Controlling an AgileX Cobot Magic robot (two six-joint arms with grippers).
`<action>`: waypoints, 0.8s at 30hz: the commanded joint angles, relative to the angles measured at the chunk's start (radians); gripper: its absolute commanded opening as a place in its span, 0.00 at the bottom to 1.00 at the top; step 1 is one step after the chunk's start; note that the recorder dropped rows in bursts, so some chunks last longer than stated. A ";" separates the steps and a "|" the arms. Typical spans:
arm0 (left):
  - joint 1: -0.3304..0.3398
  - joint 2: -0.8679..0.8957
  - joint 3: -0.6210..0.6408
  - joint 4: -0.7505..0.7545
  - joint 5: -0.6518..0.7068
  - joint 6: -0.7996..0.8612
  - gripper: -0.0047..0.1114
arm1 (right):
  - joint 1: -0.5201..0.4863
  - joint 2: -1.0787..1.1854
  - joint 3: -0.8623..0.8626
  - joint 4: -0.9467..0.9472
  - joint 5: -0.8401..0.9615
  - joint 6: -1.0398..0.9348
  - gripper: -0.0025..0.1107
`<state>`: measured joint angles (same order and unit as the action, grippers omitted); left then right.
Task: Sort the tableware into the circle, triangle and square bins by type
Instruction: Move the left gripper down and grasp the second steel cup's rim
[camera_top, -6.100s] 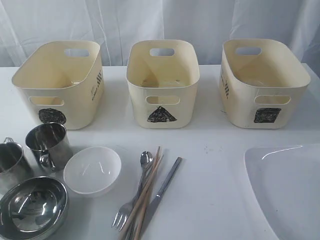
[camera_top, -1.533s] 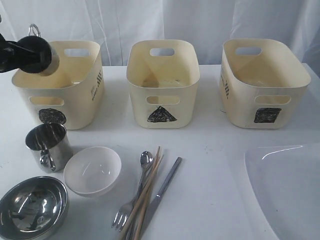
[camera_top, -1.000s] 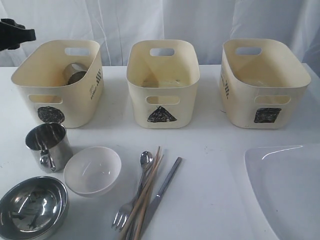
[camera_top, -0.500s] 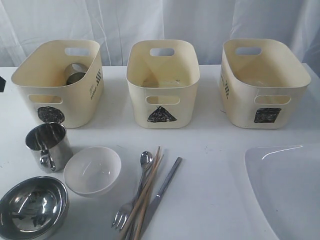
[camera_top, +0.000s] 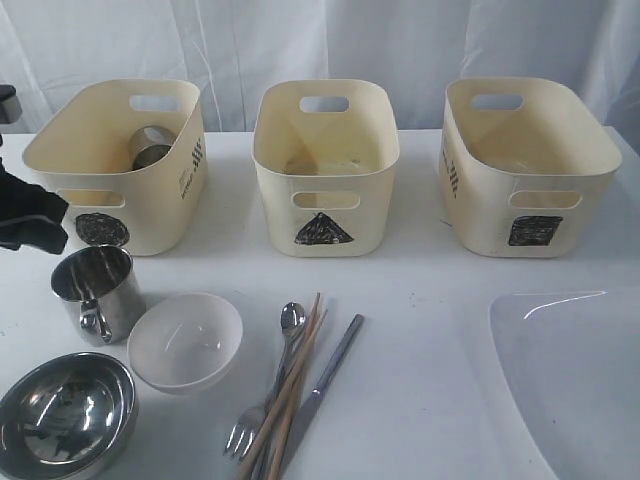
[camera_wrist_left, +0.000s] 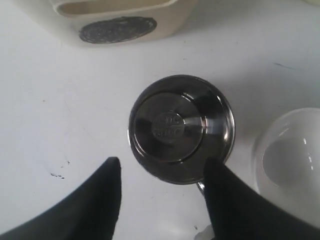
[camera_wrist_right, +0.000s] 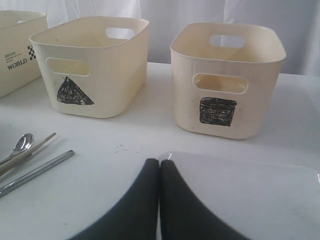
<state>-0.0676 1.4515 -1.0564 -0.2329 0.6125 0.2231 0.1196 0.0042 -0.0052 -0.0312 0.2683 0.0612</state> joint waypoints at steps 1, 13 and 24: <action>-0.003 0.051 -0.002 -0.014 0.021 0.008 0.58 | 0.002 -0.004 0.005 -0.003 -0.006 0.002 0.02; -0.003 0.186 -0.002 -0.006 -0.064 0.008 0.60 | 0.002 -0.004 0.005 -0.003 -0.006 0.002 0.02; -0.003 0.254 -0.002 -0.006 -0.111 0.008 0.60 | 0.002 -0.004 0.005 -0.003 -0.006 0.002 0.02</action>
<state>-0.0676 1.6941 -1.0564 -0.2351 0.4981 0.2257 0.1196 0.0042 -0.0052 -0.0312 0.2683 0.0612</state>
